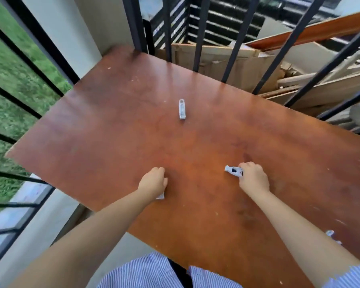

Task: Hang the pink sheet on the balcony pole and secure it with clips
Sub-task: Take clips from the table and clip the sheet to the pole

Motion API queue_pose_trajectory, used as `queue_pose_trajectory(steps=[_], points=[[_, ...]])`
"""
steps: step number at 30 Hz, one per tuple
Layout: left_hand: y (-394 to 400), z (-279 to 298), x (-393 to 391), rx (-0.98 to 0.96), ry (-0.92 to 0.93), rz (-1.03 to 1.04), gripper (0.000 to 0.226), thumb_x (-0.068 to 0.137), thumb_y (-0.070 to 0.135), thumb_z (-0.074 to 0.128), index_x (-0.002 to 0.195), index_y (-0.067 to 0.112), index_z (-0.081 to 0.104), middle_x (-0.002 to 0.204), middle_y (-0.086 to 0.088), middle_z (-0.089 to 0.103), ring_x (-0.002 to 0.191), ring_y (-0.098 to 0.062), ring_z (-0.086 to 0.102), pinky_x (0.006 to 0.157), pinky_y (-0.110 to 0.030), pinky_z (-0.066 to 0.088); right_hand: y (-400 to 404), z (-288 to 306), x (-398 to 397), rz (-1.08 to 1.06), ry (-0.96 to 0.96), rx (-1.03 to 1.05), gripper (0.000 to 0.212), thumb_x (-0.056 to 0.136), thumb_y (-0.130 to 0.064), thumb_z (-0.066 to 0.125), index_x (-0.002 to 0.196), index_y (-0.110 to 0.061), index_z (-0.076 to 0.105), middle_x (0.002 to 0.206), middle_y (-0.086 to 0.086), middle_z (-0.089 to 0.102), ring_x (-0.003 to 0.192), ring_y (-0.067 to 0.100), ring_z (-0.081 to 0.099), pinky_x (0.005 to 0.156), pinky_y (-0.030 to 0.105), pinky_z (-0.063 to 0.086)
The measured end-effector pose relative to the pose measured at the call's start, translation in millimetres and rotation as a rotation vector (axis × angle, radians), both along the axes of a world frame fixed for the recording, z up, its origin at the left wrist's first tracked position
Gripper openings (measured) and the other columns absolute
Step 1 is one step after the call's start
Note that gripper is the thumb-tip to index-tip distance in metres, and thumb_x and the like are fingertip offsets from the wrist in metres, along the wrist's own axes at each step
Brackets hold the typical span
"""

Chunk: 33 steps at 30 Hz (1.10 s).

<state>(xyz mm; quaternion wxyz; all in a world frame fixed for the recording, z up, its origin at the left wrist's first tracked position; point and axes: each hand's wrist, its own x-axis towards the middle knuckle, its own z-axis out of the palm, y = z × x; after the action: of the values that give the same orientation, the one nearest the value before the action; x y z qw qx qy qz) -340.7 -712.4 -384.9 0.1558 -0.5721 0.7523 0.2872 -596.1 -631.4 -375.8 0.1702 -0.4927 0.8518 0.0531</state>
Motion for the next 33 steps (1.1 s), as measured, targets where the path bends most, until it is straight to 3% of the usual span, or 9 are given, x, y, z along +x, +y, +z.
queue_pose_trajectory(steps=[3,6,12,15,19,23,26,28,33], points=[[-5,4,2,-0.005,0.157,0.182,0.025,0.090,0.012,0.041,0.098,-0.003,0.060,0.072,-0.009,0.047,0.096,-0.034,0.051,0.081,-0.036,0.042,5,-2,2,0.119,-0.035,-0.009,0.023,0.083,-0.011,0.051,0.105,-0.007,0.056,0.104,0.013,0.058,0.099,0.033,0.049,0.076,0.036,0.041],[3,18,11,-0.001,0.277,0.324,0.025,0.088,0.006,0.041,0.093,-0.001,0.065,0.077,-0.017,0.067,0.088,-0.028,0.052,0.075,-0.028,0.043,4,5,20,0.184,-0.244,-0.060,0.027,0.080,-0.011,0.053,0.106,-0.006,0.056,0.102,0.013,0.056,0.096,0.032,0.053,0.073,0.033,0.041],[56,52,59,-0.079,0.458,0.684,0.034,0.092,0.026,0.047,0.061,0.013,0.047,0.059,-0.001,0.051,0.062,-0.020,0.046,0.050,-0.019,0.031,-4,43,99,0.385,-0.574,-0.266,0.030,0.075,-0.017,0.060,0.102,-0.003,0.062,0.095,0.014,0.062,0.093,0.028,0.057,0.069,0.018,0.030],[88,81,101,-0.183,0.472,0.821,0.033,0.093,0.028,0.044,0.075,0.005,0.060,0.078,-0.010,0.067,0.067,-0.019,0.055,0.050,-0.015,0.034,-6,66,156,0.464,-0.739,-0.323,0.029,0.078,-0.006,0.062,0.107,-0.002,0.060,0.105,0.012,0.062,0.093,0.021,0.056,0.077,0.016,0.034],[130,116,171,-0.242,0.571,1.043,0.005,0.086,0.011,0.053,0.089,0.013,0.057,0.078,-0.005,0.052,0.076,-0.019,0.047,0.052,-0.021,0.036,-11,102,250,0.646,-0.941,-0.331,0.027,0.078,-0.005,0.063,0.104,-0.004,0.061,0.093,0.006,0.059,0.078,0.016,0.051,0.065,0.007,0.037],[182,143,256,-0.313,0.530,1.183,0.033,0.085,0.013,0.058,0.117,0.010,0.048,0.095,-0.004,0.047,0.067,-0.010,0.047,0.045,-0.010,0.037,-14,142,361,0.838,-1.093,-0.307,0.025,0.077,-0.006,0.064,0.102,-0.004,0.062,0.088,0.005,0.059,0.073,0.013,0.052,0.060,0.006,0.038],[232,169,323,-0.466,0.577,1.400,0.025,0.083,0.013,0.062,0.106,0.016,0.053,0.075,-0.004,0.051,0.048,-0.006,0.044,0.041,-0.012,0.036,-1,170,448,0.949,-1.285,-0.220,0.024,0.074,-0.003,0.067,0.094,-0.011,0.060,0.075,0.001,0.055,0.058,-0.006,0.052,0.054,0.000,0.039],[268,190,370,-0.657,0.495,1.513,0.014,0.081,0.016,0.064,0.095,0.012,0.062,0.069,-0.001,0.052,0.058,-0.009,0.049,0.054,-0.020,0.039,16,188,508,1.013,-1.384,-0.168,0.021,0.072,0.000,0.068,0.088,-0.010,0.059,0.068,0.003,0.052,0.052,-0.008,0.049,0.051,0.002,0.037],[355,251,455,-0.981,0.341,1.645,0.026,0.078,0.028,0.064,0.055,0.023,0.053,0.058,0.006,0.050,0.053,-0.001,0.052,0.052,-0.010,0.036,81,230,648,1.214,-1.516,0.005,0.007,0.065,-0.017,0.061,0.067,-0.022,0.057,0.075,0.015,0.052,0.068,0.022,0.056,0.058,0.023,0.045]])
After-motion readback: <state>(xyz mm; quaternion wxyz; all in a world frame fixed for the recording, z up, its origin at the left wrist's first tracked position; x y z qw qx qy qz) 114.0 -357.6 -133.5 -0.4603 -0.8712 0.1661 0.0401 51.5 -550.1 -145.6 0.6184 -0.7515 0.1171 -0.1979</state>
